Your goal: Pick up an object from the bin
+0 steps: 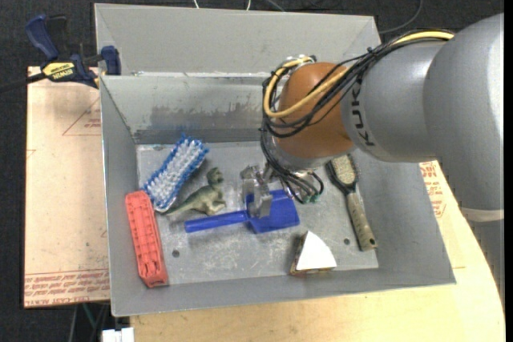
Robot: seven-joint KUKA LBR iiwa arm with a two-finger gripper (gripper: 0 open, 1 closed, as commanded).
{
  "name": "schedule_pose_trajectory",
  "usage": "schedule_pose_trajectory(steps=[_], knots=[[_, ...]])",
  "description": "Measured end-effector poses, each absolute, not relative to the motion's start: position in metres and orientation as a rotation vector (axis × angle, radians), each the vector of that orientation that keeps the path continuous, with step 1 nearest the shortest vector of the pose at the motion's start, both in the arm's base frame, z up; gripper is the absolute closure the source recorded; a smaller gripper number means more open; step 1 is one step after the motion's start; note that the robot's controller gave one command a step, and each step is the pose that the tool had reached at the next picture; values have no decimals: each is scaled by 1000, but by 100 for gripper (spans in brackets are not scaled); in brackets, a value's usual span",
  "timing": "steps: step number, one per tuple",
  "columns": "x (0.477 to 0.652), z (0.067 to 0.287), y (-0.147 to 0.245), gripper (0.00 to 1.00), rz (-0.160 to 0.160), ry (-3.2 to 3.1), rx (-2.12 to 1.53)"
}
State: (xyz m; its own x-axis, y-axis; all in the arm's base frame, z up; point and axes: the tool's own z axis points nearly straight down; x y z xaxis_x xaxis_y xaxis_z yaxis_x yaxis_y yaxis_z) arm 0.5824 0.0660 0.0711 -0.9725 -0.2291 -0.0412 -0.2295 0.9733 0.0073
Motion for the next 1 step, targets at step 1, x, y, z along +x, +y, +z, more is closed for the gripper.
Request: schedule_pose_trajectory(steps=[1], knots=[[582, 71, 66, 100, 20, 3076, -378]])
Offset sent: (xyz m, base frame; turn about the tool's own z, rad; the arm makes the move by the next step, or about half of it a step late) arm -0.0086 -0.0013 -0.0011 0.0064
